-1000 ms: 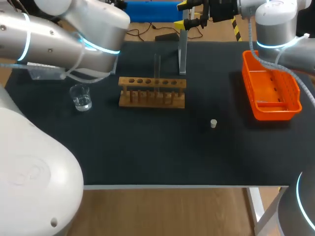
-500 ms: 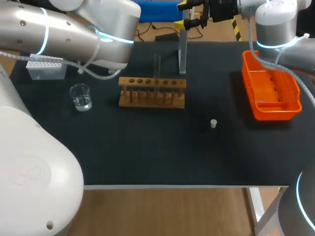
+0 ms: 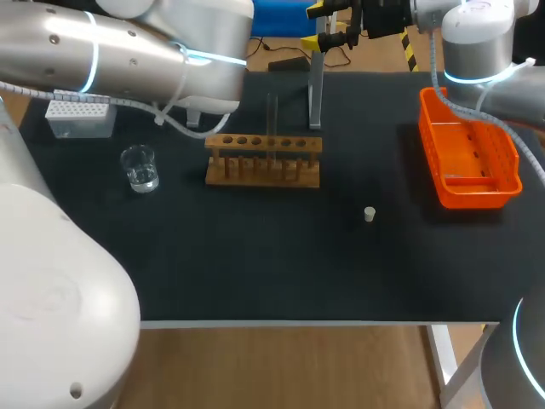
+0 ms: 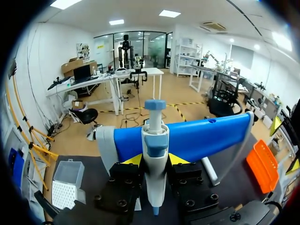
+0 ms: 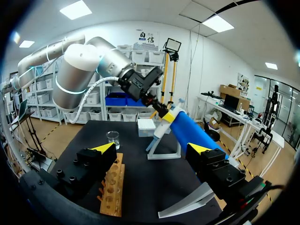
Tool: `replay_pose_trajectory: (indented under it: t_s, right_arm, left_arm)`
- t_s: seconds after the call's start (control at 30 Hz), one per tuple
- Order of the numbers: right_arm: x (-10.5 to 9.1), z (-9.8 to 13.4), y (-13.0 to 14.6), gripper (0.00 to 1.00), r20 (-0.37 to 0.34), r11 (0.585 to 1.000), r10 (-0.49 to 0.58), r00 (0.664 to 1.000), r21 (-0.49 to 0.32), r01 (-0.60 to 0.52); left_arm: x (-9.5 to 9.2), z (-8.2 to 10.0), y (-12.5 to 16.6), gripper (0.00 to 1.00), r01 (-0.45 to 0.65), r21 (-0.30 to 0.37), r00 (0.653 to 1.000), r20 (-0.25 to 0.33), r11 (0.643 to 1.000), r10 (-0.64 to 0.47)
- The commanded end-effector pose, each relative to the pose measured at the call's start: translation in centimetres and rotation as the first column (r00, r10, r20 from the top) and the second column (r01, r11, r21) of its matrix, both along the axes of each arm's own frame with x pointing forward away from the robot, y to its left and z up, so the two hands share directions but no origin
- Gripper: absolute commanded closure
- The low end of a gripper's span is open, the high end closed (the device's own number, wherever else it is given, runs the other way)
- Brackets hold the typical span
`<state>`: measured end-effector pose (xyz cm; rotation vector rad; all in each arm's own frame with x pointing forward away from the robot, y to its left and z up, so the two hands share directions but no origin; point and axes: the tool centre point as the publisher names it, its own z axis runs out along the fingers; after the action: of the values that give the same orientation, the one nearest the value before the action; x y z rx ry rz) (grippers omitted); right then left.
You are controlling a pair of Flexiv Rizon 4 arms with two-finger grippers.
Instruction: Invert the test tube, pick up the pipette, mount the tip to pipette, aspirate from beaker and dispense into the tube, eject the tip, return the pipette, and cap with the stopper.
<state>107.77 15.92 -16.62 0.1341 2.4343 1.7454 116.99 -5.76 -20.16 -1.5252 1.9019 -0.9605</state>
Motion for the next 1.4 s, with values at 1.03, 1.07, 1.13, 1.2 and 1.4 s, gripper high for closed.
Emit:
replay_pose_trajectory:
  t_s: [1.03,1.07,1.13,1.2,1.4]
  right_arm:
    - [0.1,0.1,-0.1,0.0,-0.003,1.0,0.003,1.0,-0.003,-0.003]
    - [0.1,0.1,-0.1,0.0,-0.003,1.0,0.003,1.0,-0.003,-0.003]
    - [0.1,0.1,-0.1,0.0,-0.003,1.0,0.003,1.0,-0.003,-0.003]
    - [0.1,0.1,-0.1,0.0,-0.003,1.0,0.003,1.0,-0.003,-0.003]
    - [0.1,0.1,-0.1,0.0,-0.003,1.0,0.003,1.0,-0.003,-0.003]
  left_arm:
    - [-6.9,2.7,-1.8,0.0,0.025,-0.048,0.999,0.047,0.999,-0.023]
    - [-7.5,3.3,-1.9,0.0,0.029,-0.049,0.998,0.056,0.998,-0.027]
    - [-8.7,4.2,-1.8,0.0,0.052,-0.051,0.995,0.086,0.997,-0.048]
    - [-9.8,5.1,-1.6,0.0,0.09,-0.061,0.99,0.115,0.994,-0.082]
    - [-13.6,7.0,-1.7,0.0,0.312,-0.071,0.936,0.196,0.947,-0.293]
